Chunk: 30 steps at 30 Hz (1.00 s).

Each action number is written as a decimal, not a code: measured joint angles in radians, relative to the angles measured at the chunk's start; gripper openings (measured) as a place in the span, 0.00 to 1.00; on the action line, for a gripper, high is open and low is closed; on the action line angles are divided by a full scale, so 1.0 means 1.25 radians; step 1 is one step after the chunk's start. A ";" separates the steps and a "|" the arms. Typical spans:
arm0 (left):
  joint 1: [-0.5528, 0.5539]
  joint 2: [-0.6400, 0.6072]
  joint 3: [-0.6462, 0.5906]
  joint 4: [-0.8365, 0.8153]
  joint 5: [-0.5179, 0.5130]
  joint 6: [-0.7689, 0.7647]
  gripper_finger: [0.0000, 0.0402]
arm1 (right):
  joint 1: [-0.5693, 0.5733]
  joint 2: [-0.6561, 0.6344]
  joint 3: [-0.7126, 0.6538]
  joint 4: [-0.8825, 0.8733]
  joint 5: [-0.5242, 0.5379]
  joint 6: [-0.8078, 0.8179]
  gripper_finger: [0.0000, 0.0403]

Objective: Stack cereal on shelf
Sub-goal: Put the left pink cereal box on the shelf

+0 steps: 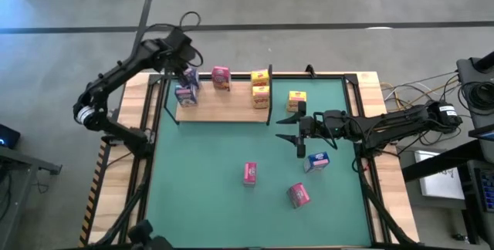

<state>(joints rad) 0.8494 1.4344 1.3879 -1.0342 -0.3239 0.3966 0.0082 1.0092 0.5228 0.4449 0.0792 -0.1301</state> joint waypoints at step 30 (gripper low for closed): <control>-0.910 -0.454 -0.570 0.797 -0.017 -0.328 0.00 | -0.002 0.047 0.216 -0.072 0.168 0.343 0.49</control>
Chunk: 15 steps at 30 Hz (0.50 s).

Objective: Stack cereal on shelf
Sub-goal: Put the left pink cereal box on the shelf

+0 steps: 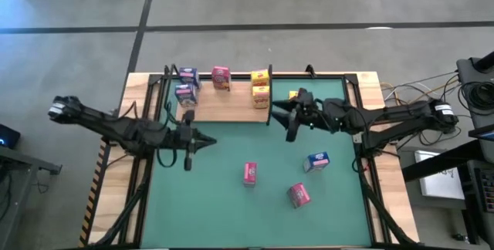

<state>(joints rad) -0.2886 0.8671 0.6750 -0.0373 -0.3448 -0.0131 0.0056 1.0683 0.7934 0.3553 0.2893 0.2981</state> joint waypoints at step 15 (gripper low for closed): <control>-0.053 0.000 -0.079 0.028 -0.006 -0.094 0.00 | 0.108 0.282 0.466 -0.759 -0.109 0.309 0.49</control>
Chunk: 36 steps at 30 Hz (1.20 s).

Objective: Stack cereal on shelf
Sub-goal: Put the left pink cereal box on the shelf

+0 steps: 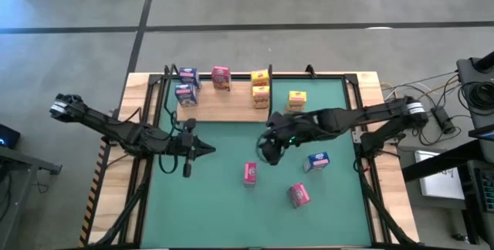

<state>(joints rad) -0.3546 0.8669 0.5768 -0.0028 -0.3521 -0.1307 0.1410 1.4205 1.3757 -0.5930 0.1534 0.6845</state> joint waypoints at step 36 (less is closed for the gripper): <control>-0.005 0.001 0.011 -0.016 0.003 -0.059 0.00 | 0.081 0.561 0.766 -0.707 -0.236 -0.677 0.49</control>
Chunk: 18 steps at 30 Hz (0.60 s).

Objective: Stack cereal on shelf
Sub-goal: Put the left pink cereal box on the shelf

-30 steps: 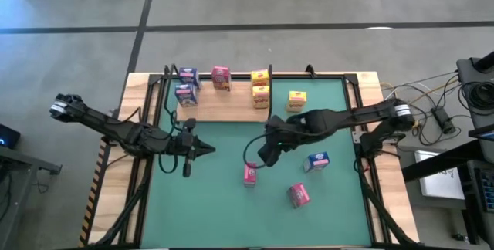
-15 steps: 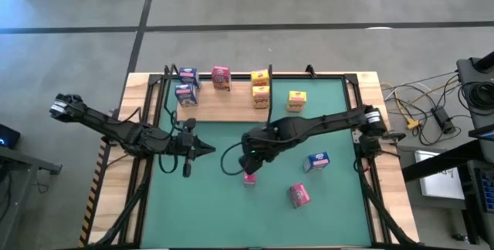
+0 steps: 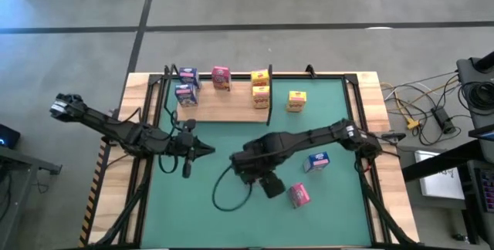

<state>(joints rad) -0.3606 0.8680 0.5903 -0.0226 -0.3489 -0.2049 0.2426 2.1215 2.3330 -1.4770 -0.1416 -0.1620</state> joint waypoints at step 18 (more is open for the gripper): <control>-0.031 0.003 -0.002 0.028 0.000 -0.020 0.00 | 0.047 0.066 0.015 0.016 0.302 -0.551 0.49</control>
<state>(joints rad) -0.3992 0.8719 0.5877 0.0121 -0.3486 -0.2294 0.3008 2.2034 2.3514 -1.4568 0.2363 -0.8512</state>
